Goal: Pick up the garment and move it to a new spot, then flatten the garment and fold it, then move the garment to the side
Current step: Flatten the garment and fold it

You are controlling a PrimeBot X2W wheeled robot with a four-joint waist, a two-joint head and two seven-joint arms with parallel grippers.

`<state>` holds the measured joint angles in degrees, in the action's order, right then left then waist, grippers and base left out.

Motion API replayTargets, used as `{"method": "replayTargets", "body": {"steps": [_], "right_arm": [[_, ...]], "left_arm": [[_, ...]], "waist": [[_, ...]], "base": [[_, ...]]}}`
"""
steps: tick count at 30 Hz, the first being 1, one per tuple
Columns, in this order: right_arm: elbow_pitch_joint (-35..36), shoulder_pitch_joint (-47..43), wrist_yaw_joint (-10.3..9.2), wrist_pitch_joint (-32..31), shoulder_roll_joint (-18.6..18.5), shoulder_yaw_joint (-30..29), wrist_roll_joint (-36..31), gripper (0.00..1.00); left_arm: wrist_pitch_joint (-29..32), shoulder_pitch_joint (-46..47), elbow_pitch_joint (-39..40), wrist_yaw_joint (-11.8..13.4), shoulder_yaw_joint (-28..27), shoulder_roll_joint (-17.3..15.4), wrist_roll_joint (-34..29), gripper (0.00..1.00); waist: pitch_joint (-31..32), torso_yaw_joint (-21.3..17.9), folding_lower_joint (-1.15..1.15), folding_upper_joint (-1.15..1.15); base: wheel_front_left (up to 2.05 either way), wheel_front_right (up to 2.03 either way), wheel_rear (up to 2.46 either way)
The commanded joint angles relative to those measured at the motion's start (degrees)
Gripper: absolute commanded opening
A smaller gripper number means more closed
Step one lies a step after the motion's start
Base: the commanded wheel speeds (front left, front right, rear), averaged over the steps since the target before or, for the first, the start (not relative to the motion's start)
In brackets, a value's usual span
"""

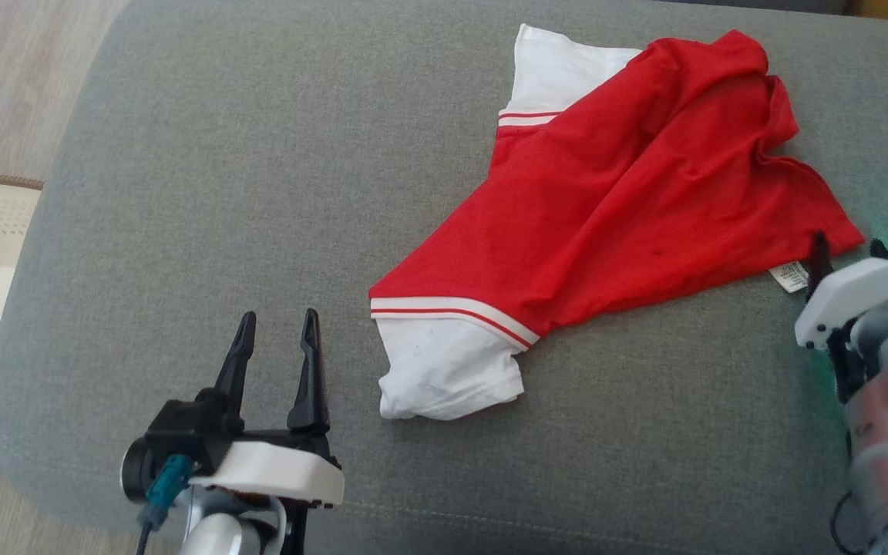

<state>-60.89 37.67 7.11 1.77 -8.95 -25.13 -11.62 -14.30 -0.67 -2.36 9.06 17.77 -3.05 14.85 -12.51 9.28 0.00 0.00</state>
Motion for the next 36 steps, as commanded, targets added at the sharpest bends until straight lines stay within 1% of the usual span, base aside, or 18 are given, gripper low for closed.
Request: {"method": "replayTargets", "body": {"steps": [1,3,4,5,6,7,8,11,15,19,24,32,36], "right_arm": [[0.09,2.60,0.37,0.45,0.05,0.90,-0.85,1.00],[-1.01,3.46,0.37,0.69,0.28,0.91,-1.29,1.00],[-1.55,3.81,0.37,0.81,0.38,0.92,-1.45,0.91],[-2.11,4.11,0.37,0.91,0.44,0.93,-1.54,0.64],[-2.67,4.39,0.37,1.04,0.46,0.94,-1.59,0.42],[-3.19,4.63,0.37,1.19,0.44,0.92,-1.64,0.29],[-3.68,4.86,0.37,1.40,0.44,0.86,-1.63,0.00],[-4.37,5.24,0.37,2.14,0.46,0.59,-1.47,0.00],[-4.81,5.14,0.37,4.74,0.49,-0.45,-0.57,0.00],[-5.17,3.70,0.37,7.29,1.45,-1.03,1.51,0.00],[-4.29,0.67,0.37,9.86,2.69,0.69,4.25,0.00],[1.14,-5.14,0.37,11.19,4.78,5.25,9.65,0.00],[6.32,-9.80,0.37,9.95,5.24,7.03,12.43,0.00]], "left_arm": [[-0.70,1.67,1.62,0.02,-1.62,0.17,-0.44,1.00],[-0.70,1.69,1.52,-0.06,-1.56,0.17,-0.51,1.00],[-0.70,1.70,1.46,-0.08,-1.52,0.17,-0.53,1.00],[-0.70,1.71,1.41,-0.10,-1.49,0.17,-0.56,1.00],[-0.70,1.70,1.38,-0.12,-1.47,0.17,-0.58,1.00],[-0.70,1.68,1.35,-0.11,-1.45,0.17,-0.60,1.00],[-0.70,1.66,1.33,-0.11,-1.44,0.17,-0.63,1.00],[-0.70,1.56,1.30,-0.08,-1.48,0.17,-0.69,1.00],[-0.70,1.14,1.36,0.12,-1.71,0.17,-0.68,1.00],[-0.70,0.70,1.65,0.35,-1.82,0.17,-0.37,1.00],[-0.70,0.40,2.19,0.64,-2.00,0.17,-0.10,1.00],[-0.70,0.65,2.42,0.41,-2.44,0.17,-0.30,1.00],[-0.70,0.90,2.17,0.43,-2.69,0.17,-0.26,1.00]], "waist": [[-0.17,-0.04,0.00,0.00],[-0.24,-0.11,0.00,0.00],[-0.24,-0.14,0.00,0.00],[-0.23,-0.17,0.00,0.00],[-0.21,-0.19,0.00,0.00],[-0.17,-0.22,0.00,0.00],[-0.12,-0.26,0.00,0.00],[0.04,-0.45,0.00,0.00],[0.66,-1.28,0.00,0.00],[1.42,-2.63,0.00,0.00],[1.64,-4.94,0.00,0.00],[1.09,-8.44,0.00,0.00],[1.53,-9.55,0.00,0.00]], "base": [[0.00,0.00,0.00],[0.00,0.00,0.00],[0.00,0.00,0.00],[0.00,0.00,0.00],[0.00,0.00,0.00],[0.00,0.00,0.00],[0.00,0.00,0.00],[0.00,0.00,0.00],[0.00,0.00,0.00],[0.00,0.00,0.00],[0.00,0.00,0.00],[0.00,0.00,0.00],[0.00,0.00,0.00]]}}
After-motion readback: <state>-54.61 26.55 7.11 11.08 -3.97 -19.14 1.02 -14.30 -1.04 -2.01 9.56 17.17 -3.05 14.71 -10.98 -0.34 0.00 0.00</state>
